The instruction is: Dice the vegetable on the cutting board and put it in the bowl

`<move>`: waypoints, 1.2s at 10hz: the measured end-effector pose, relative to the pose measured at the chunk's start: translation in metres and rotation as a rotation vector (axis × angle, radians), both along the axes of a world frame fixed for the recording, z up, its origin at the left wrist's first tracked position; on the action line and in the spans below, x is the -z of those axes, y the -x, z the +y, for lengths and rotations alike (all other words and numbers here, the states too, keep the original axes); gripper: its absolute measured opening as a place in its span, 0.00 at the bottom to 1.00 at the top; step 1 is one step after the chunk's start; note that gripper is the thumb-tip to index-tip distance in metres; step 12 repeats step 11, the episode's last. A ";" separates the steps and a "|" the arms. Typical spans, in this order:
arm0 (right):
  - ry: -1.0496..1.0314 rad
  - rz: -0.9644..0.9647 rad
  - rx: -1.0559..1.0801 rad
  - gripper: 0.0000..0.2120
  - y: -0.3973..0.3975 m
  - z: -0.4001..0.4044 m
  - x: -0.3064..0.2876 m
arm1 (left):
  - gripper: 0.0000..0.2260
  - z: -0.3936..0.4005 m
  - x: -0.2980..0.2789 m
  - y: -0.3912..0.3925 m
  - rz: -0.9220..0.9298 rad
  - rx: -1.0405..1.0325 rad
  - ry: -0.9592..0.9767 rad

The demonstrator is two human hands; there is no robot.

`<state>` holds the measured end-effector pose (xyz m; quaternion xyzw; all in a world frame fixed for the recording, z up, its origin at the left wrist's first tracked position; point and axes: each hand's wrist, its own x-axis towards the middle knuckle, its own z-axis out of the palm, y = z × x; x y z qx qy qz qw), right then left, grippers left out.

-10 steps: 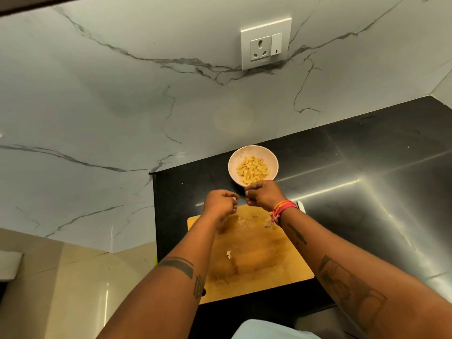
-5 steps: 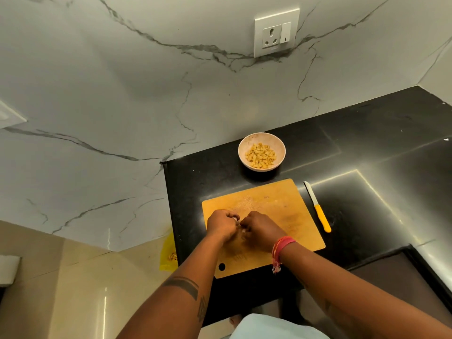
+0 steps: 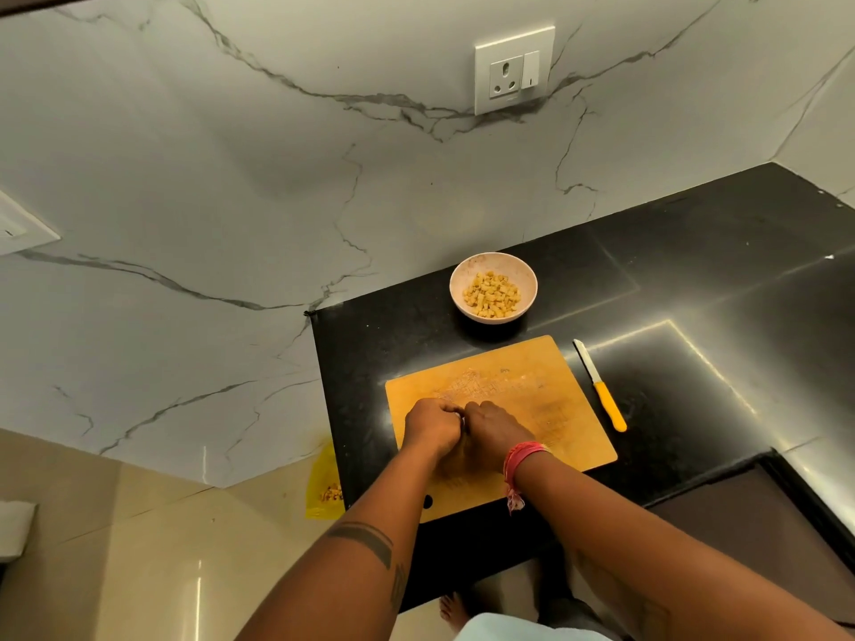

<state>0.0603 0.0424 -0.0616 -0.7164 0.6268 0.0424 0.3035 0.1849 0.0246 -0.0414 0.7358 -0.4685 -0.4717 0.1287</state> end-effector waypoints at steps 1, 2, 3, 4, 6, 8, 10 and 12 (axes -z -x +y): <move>0.001 -0.028 0.063 0.16 0.008 -0.006 0.000 | 0.11 -0.004 0.000 0.006 0.048 -0.022 0.004; -0.001 -0.159 0.286 0.10 0.024 -0.022 -0.015 | 0.12 -0.018 -0.006 0.017 0.104 -0.068 -0.002; 0.026 -0.253 0.436 0.07 0.037 -0.040 -0.030 | 0.13 -0.035 -0.009 0.026 0.129 -0.098 -0.008; 0.065 -0.329 0.532 0.05 0.049 -0.061 -0.048 | 0.13 -0.054 -0.015 0.040 0.175 -0.135 0.004; 0.200 -0.442 0.633 0.02 0.072 -0.134 -0.085 | 0.13 -0.111 -0.043 0.075 0.123 -0.135 0.135; 0.232 -0.365 0.528 0.06 0.093 -0.198 -0.098 | 0.10 -0.160 -0.077 0.096 -0.032 -0.072 0.261; 0.248 -0.406 0.477 0.03 0.103 -0.208 -0.100 | 0.10 -0.166 -0.081 0.100 -0.068 -0.108 0.298; 0.245 -0.419 0.462 0.03 0.103 -0.208 -0.100 | 0.09 -0.164 -0.087 0.106 -0.083 -0.125 0.328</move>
